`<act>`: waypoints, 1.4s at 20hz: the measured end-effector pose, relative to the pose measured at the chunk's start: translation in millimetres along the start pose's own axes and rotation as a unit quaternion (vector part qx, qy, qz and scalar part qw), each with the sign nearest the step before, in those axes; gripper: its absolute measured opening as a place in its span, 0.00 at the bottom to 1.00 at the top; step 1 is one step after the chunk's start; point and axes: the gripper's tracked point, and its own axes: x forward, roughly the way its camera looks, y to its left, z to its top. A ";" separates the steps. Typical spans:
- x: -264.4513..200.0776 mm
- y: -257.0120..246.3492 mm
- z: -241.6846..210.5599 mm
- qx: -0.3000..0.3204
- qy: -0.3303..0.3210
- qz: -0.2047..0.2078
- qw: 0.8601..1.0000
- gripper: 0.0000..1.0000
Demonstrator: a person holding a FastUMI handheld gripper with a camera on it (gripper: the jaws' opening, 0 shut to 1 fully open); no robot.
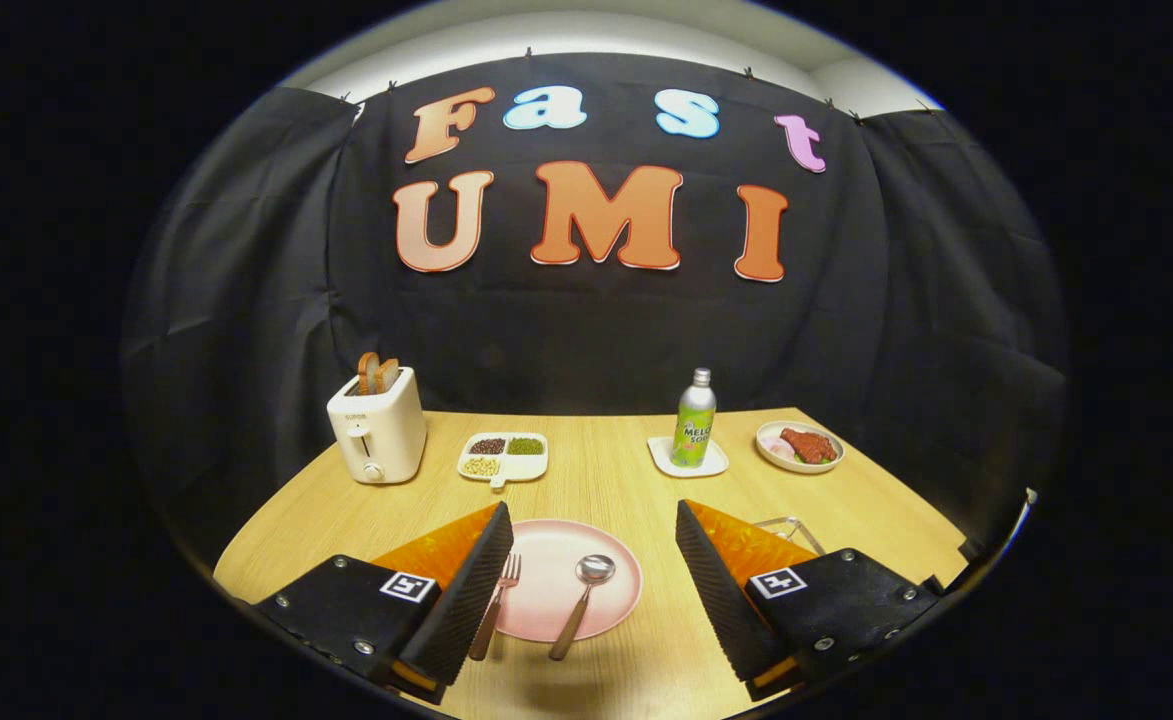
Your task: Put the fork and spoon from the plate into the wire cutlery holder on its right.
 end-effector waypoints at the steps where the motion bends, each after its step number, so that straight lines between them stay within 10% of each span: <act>1: 5.9 1.0 -7.9 0.001 0.006 -0.002 1.000 0.98; 11: 51.9 13.7 -97.3 -0.005 0.101 -0.004 0.995 0.98; 20: 68.7 14.5 -142.3 -0.011 0.159 -0.007 0.987 0.55; 28: 75.6 12.7 -164.8 -0.013 0.195 -0.018 0.981 0.41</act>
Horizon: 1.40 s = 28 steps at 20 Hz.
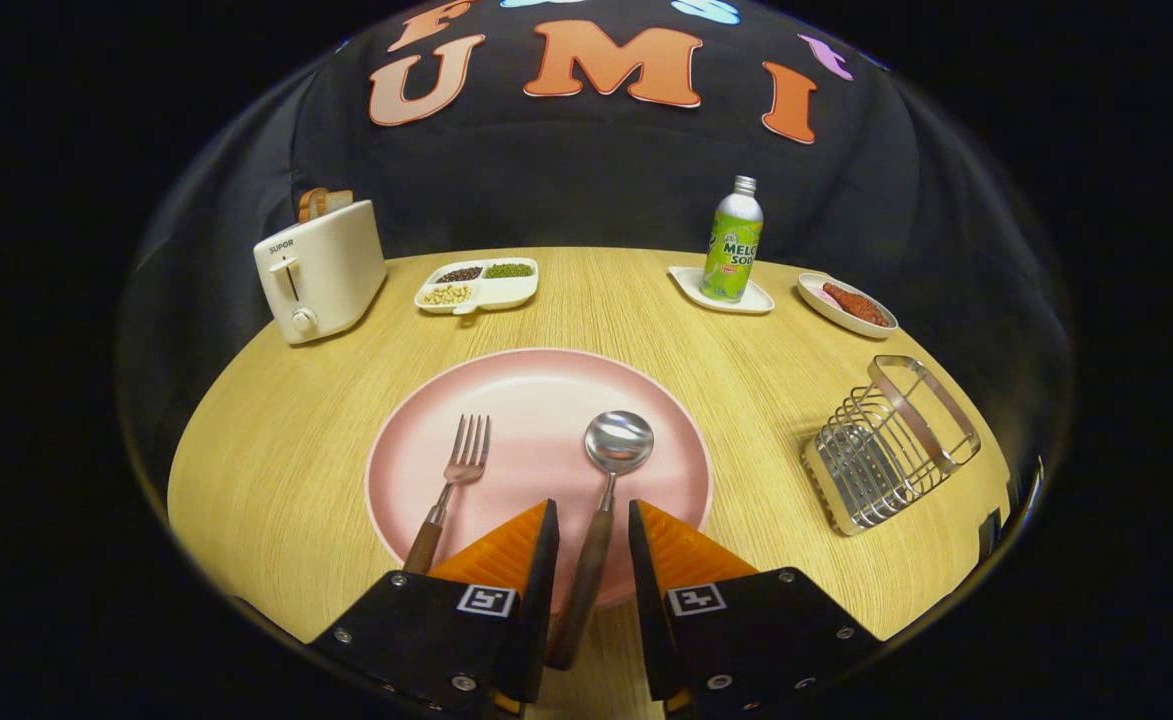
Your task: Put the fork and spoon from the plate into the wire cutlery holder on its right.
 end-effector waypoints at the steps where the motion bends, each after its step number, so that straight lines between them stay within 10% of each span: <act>1: 1.6 -0.1 -2.1 0.002 0.005 0.000 1.000 0.41; 3: 4.4 0.7 -3.3 0.003 0.009 0.001 1.000 0.41; 8: 6.8 -5.3 -0.3 0.008 0.012 -0.017 1.000 0.06; 28: -64.9 -108.1 76.8 -0.032 0.014 0.005 0.999 0.05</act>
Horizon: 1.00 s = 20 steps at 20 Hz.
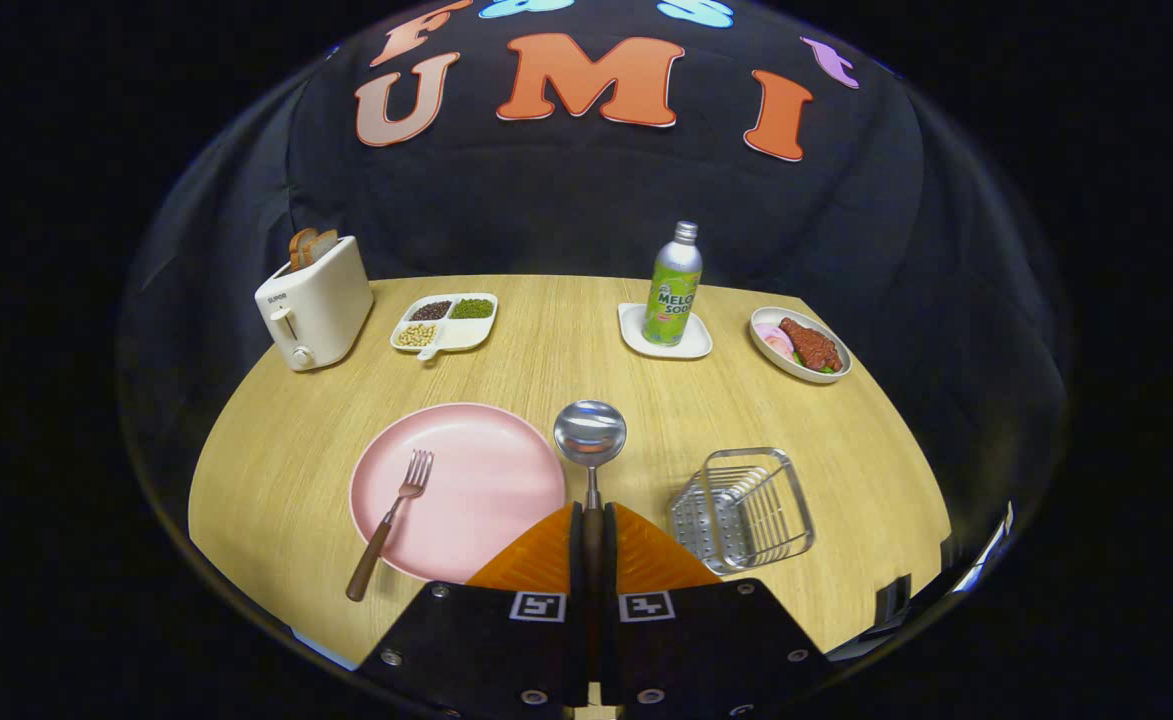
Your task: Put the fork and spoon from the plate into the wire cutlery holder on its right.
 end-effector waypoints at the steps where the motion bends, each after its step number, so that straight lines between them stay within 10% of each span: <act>1: -2.7 -10.7 1.5 -0.002 0.003 -0.003 1.000 0.05; 20: -20.2 -105.0 -23.7 -0.115 0.171 0.049 0.977 0.05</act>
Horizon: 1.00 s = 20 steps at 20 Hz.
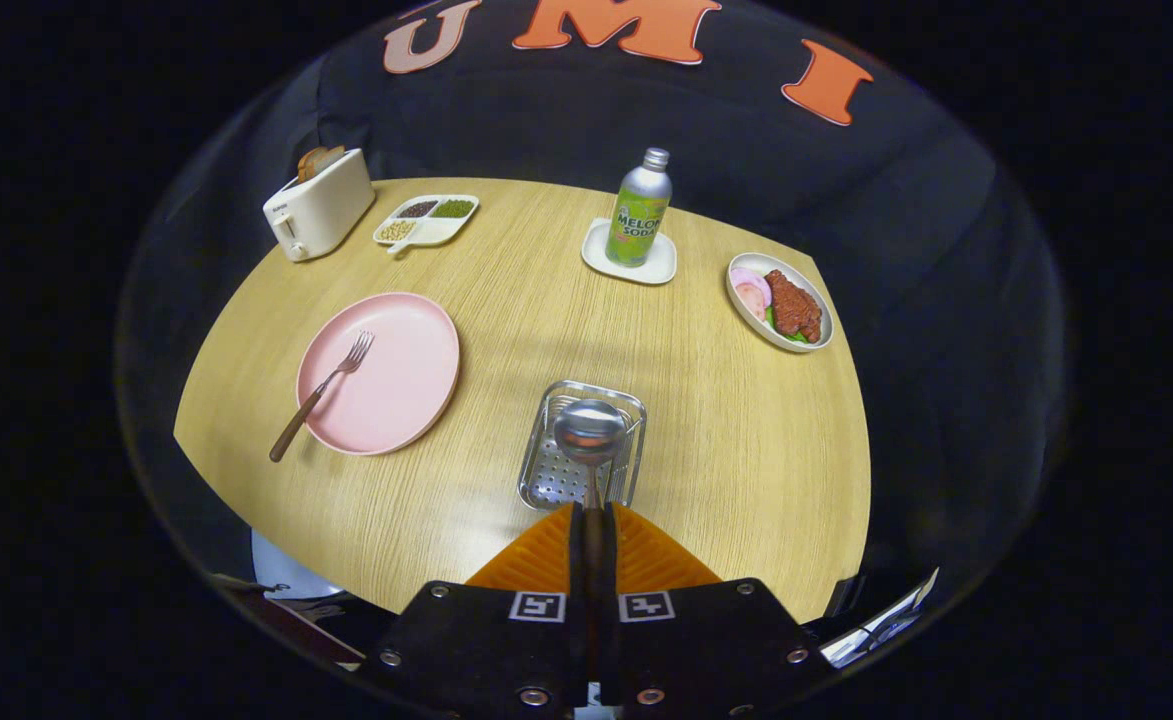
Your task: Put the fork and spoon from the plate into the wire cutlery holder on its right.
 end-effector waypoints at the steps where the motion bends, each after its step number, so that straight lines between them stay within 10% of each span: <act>1: 1.4 0.8 -1.7 -0.010 0.016 0.007 1.000 0.05; 20: 24.8 4.3 1.1 -0.038 0.119 0.046 0.991 0.16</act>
